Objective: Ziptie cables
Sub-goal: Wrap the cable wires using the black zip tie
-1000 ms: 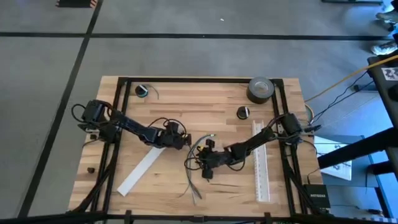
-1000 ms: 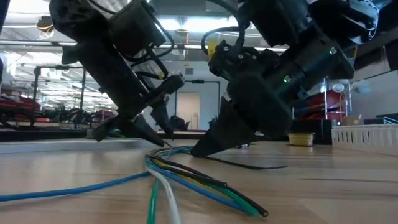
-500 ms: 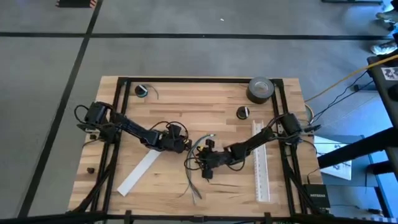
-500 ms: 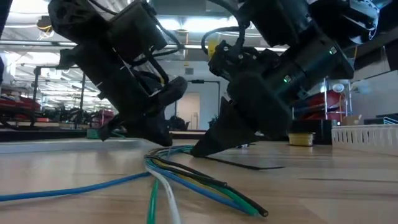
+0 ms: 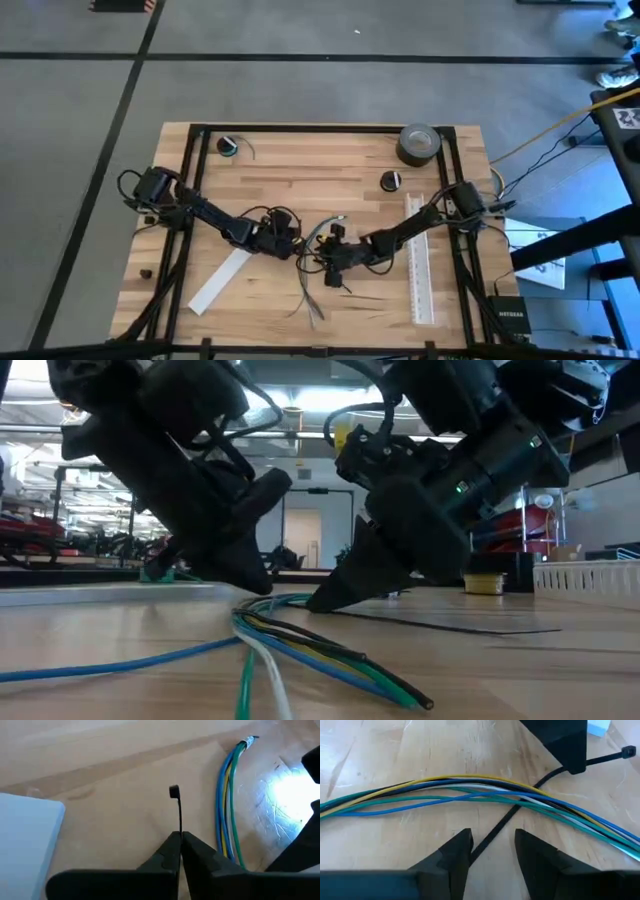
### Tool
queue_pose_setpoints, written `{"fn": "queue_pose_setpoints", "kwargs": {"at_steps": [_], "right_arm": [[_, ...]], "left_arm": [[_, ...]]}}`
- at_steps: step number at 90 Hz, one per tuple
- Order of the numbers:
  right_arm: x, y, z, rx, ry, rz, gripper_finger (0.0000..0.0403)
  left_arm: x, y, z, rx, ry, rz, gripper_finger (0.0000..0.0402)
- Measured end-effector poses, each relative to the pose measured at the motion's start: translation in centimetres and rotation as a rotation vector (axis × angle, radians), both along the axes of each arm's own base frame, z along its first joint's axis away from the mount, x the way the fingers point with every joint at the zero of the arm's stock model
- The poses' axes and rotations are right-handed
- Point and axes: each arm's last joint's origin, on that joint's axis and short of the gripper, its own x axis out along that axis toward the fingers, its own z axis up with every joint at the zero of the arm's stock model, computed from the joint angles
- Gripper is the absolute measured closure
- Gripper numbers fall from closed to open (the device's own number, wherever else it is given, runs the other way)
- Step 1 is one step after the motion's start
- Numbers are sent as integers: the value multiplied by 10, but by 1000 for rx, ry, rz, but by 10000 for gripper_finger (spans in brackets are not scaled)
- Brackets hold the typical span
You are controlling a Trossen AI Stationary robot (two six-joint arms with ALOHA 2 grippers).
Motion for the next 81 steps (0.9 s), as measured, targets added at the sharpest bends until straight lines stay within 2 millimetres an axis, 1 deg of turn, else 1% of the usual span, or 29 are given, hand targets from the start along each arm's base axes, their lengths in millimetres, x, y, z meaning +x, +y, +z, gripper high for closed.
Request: {"fn": "queue_pose_setpoints", "kwargs": {"at_steps": [27, 56, 65, 73, 81], "right_arm": [[-1, 0, 3, -1, 5, 13, 260], [-9, -2, 27, -36, 39, 51, 260], [-11, -3, 30, -26, 60, 67, 259], [-13, -3, 34, -28, 74, 68, 248], [-16, -4, 37, -14, 95, 82, 223]], "left_arm": [[0, 0, 1, 18, 9, -20, 401], [1, 0, 1, 32, 13, -25, 401], [1, 0, 1, 32, 13, -26, 401], [1, 0, 1, 32, 12, -25, 401], [1, 0, 1, 32, 11, -25, 401]]}}
